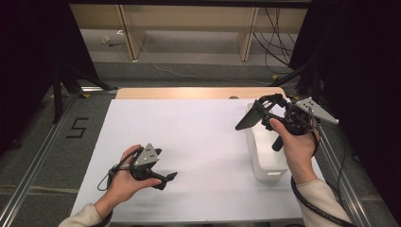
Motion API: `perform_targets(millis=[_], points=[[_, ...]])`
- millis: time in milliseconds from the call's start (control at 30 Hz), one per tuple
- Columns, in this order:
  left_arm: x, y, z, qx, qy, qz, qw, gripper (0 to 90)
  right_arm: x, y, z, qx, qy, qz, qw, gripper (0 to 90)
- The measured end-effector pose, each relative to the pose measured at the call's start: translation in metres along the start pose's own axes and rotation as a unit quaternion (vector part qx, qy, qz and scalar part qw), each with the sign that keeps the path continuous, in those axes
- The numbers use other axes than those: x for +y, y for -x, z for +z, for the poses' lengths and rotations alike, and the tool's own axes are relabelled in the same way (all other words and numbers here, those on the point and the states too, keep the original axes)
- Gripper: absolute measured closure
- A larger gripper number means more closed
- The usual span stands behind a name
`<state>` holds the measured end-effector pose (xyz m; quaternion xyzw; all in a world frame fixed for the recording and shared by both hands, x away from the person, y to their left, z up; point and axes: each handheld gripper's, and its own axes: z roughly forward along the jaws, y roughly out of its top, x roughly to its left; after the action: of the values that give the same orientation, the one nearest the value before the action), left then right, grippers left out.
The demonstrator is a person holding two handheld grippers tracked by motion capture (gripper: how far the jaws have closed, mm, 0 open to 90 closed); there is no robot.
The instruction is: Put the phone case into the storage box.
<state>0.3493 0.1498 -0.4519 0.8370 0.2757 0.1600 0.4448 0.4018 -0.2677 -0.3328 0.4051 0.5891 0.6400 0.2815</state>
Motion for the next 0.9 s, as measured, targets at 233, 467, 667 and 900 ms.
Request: perform_targets(millis=[233,467,667,900], points=[[0.000,0.000,0.000,0.001,0.000,0.001,1.0000,2.6,0.002,0.003,-0.002,-0.005,0.003,0.001,1.0000,15.6],[0.000,0.000,0.000,0.002,0.001,0.000,1.0000,2.6,0.003,0.007,-0.003,-0.010,0.006,-0.001,0.9999,15.5],[0.000,0.000,0.000,0.001,0.000,0.000,1.0000,2.6,0.003,0.009,-0.004,-0.015,0.006,-0.001,0.9999,15.6],[0.000,0.000,-0.001,0.002,0.000,0.000,1.0000,2.6,0.004,0.011,-0.005,-0.019,0.008,-0.001,0.9998,15.5]])
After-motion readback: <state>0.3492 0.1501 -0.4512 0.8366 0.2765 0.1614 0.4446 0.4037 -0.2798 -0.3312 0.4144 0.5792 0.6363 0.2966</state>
